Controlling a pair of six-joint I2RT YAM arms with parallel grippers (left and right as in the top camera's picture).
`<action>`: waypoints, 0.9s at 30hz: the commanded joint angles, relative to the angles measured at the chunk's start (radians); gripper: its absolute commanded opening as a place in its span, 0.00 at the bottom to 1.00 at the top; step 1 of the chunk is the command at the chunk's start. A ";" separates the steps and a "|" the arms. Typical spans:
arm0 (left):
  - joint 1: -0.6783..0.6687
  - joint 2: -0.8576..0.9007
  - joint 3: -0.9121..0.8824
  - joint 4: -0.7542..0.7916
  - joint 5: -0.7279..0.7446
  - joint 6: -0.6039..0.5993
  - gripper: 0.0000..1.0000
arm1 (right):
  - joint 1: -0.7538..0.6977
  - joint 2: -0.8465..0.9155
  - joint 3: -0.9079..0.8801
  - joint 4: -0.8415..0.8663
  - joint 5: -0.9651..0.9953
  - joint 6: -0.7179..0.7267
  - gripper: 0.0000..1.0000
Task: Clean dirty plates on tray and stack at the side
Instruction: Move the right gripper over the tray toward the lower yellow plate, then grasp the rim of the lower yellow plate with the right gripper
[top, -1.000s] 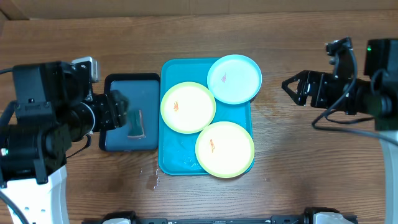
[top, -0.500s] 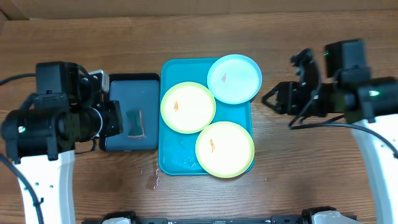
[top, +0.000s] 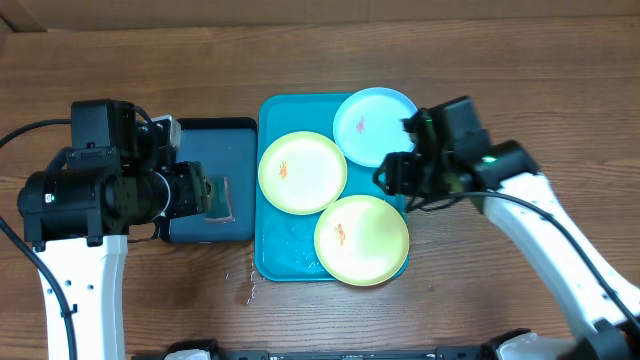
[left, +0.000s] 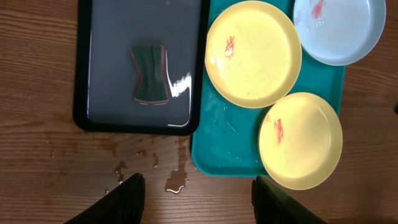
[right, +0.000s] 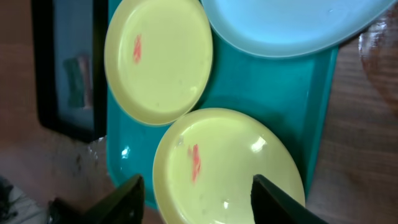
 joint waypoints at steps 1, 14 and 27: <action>-0.007 0.006 -0.011 0.003 -0.002 -0.007 0.58 | 0.053 0.077 -0.005 0.085 0.086 0.026 0.49; -0.007 0.011 -0.011 0.008 -0.015 -0.007 0.63 | 0.184 0.211 -0.005 0.282 0.238 0.052 0.36; -0.007 0.036 -0.011 0.010 -0.031 -0.033 0.57 | 0.184 0.213 -0.069 0.404 0.287 0.051 0.36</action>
